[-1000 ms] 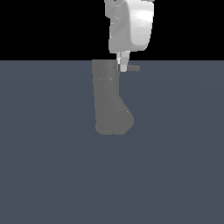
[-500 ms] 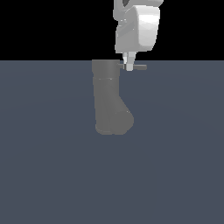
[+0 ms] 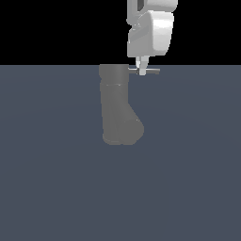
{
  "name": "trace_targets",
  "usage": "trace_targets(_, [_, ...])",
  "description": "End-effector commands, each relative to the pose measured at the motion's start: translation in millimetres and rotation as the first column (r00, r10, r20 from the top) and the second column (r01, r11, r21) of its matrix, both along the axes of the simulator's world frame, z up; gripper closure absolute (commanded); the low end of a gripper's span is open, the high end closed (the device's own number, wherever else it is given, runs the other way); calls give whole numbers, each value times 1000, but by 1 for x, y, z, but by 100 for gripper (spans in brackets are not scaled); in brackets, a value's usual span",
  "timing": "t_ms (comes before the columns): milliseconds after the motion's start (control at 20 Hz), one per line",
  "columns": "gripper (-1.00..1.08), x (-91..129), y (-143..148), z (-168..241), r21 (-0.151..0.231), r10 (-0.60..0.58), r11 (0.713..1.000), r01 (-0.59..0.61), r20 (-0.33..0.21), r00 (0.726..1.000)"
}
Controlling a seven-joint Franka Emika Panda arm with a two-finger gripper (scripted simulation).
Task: Turn on the faucet by rotating a designated handle.
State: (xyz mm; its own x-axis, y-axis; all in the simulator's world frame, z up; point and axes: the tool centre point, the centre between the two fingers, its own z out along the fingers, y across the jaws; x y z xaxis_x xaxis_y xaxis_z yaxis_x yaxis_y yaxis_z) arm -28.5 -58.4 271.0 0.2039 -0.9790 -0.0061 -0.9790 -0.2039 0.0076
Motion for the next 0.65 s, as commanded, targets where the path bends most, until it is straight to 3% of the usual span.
trace_targets(0, [108,7,-24,0,-4,-35,999,35,8,999])
trace_targets(600, [108,29,-46,0,-4,-48,999,48,9,999])
